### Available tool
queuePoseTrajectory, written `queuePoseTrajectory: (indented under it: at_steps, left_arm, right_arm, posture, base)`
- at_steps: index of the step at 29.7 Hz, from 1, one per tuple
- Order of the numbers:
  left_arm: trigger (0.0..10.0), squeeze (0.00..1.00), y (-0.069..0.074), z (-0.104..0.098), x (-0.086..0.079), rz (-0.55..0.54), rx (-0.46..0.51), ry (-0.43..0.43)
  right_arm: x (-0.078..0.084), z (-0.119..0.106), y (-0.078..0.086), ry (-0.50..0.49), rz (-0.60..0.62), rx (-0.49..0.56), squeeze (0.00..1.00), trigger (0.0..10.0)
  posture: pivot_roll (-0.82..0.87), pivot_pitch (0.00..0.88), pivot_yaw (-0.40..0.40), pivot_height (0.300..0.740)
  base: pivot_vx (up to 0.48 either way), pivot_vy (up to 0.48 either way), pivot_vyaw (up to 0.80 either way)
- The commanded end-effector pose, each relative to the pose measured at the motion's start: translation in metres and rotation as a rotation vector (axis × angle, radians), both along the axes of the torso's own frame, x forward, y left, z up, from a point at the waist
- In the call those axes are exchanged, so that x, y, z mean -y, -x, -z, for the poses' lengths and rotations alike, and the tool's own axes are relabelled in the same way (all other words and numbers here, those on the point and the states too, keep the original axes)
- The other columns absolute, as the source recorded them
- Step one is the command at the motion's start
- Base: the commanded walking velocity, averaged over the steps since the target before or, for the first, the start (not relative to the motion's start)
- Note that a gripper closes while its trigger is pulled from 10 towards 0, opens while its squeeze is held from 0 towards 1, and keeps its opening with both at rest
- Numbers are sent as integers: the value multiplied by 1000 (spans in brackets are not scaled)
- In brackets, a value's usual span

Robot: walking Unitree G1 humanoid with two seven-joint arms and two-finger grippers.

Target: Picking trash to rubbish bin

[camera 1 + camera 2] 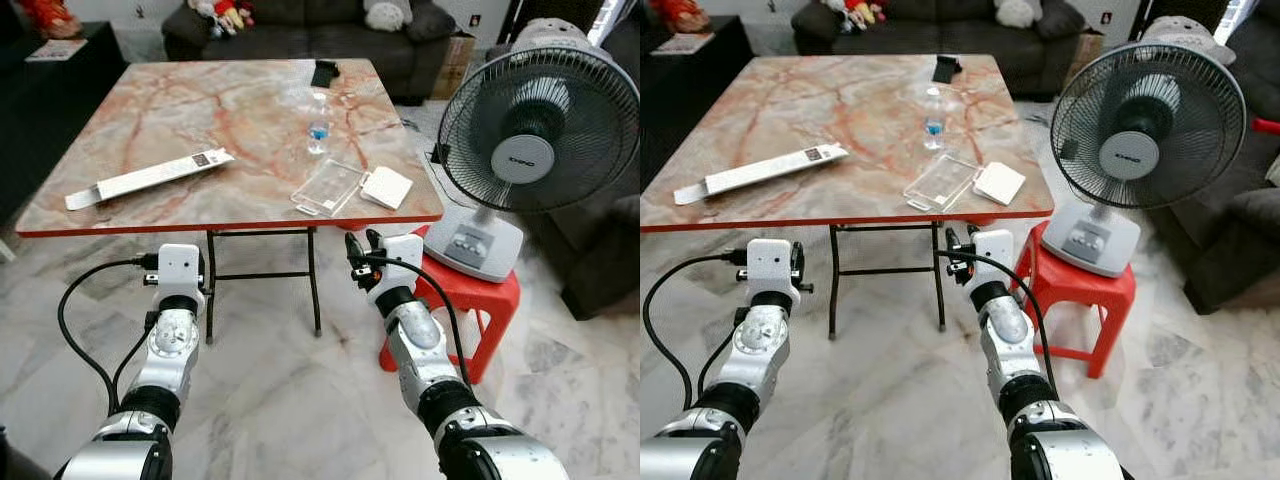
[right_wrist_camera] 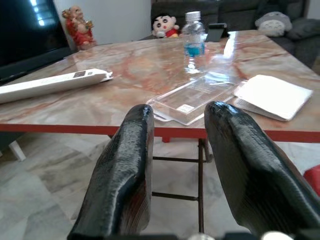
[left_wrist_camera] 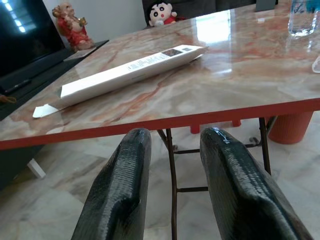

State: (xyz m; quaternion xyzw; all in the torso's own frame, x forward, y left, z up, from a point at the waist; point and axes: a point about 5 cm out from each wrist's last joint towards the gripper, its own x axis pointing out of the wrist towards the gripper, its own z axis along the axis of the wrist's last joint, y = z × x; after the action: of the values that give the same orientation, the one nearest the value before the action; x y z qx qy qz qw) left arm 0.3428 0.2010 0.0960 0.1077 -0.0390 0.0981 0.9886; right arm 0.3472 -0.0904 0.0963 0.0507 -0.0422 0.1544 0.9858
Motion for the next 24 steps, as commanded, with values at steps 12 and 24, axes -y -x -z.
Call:
queuePoseTrajectory:
  at_steps: [12, 24]
  left_arm:
    - [10000, 0, -4, -7, 0, 5, 20, -11]
    - [10000, 0, -5, -10, 0, 5, 25, -10]
  right_arm:
    - [-3, -6, -2, 11, -10, 23, 0, 10000]
    - [-6, -10, -3, 24, -26, 43, 0, 10000]
  posture:
    - [49, 0, -30, 740]
    - [51, 0, -31, 740]
  base:
    - [20, 0, 168]
    - [229, 0, 104]
